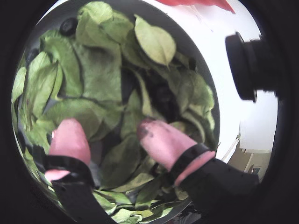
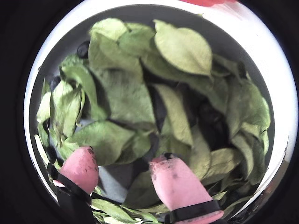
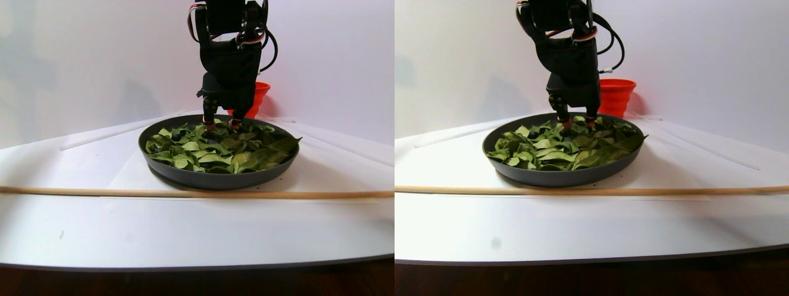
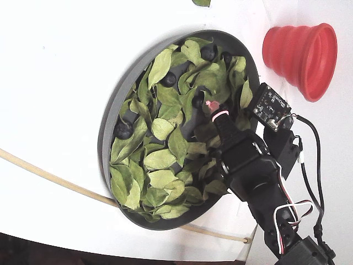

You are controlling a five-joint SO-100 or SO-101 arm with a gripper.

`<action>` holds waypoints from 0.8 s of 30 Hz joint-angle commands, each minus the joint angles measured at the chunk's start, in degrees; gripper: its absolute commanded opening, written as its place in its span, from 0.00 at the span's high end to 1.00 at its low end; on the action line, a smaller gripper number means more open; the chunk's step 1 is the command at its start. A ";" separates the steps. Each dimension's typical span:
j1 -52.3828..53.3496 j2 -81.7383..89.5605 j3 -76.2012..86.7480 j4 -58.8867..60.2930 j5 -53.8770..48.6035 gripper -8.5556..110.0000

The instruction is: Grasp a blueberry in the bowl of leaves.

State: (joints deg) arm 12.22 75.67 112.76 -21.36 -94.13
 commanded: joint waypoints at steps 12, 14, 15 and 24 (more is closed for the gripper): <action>-1.49 12.13 1.58 2.37 2.55 0.74; -2.37 13.10 2.81 3.25 3.43 0.74; -2.64 13.10 2.99 3.43 3.87 0.74; -4.22 13.71 3.43 7.29 6.59 0.75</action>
State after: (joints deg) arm 8.17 82.27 116.46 -14.33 -88.33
